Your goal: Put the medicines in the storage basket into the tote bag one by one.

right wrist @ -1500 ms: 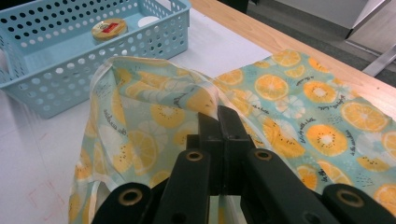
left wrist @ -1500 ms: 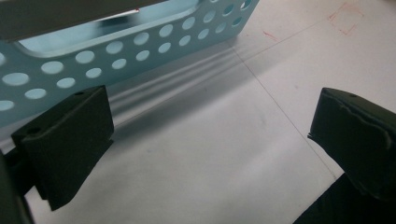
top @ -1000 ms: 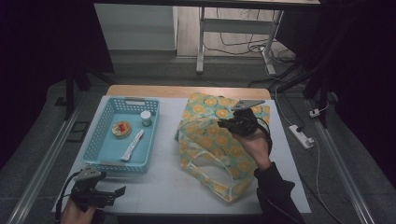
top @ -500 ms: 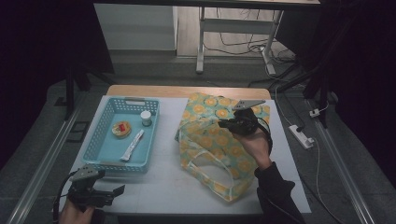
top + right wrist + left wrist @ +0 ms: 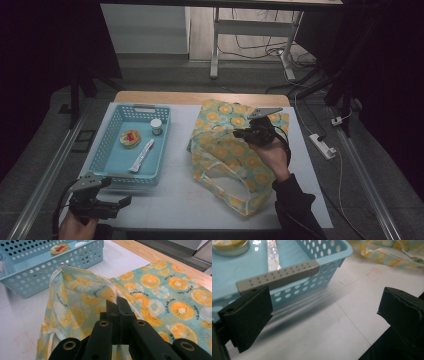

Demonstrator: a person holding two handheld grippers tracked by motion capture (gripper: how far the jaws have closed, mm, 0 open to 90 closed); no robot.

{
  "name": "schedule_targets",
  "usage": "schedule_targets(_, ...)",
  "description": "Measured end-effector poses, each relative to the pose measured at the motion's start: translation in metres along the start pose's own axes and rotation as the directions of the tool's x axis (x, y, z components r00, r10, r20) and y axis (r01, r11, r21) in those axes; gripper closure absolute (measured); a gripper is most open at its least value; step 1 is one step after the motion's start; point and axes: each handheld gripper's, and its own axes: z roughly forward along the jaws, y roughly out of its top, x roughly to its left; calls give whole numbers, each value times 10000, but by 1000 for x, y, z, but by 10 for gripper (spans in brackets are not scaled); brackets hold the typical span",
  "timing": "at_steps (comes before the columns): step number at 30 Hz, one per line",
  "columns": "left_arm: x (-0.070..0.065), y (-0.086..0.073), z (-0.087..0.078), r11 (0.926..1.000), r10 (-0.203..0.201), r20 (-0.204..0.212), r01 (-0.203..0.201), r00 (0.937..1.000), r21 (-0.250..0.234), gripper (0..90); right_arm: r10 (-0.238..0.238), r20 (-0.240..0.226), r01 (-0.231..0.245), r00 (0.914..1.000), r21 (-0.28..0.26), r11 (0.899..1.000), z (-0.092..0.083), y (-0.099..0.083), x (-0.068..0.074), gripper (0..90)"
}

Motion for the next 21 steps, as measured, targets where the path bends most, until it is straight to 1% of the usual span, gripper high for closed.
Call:
schedule_targets(4,-1,5,0,10000,80,54,-80,10000,7,0,4,-16,-4,10000,-6,10000,-1,0,0,900)
schedule_targets(6,-1,7,2,9998,140,86,-141,9999,123,0,-24,-11,24,10000,17,10000,0,0,0,900)
schedule_targets(9,-2,9,4,9994,293,124,-295,9995,173,0,-2,-42,2,10000,26,10000,1,0,-1,900)
schedule_targets(14,-1,13,6,9995,305,304,-306,9991,14,0,7,-23,-7,10000,103,9999,2,-1,-1,900)
schedule_targets(21,2,25,5,9986,520,215,-516,9984,-145,0,-45,-46,46,10000,165,9999,4,-1,0,900)
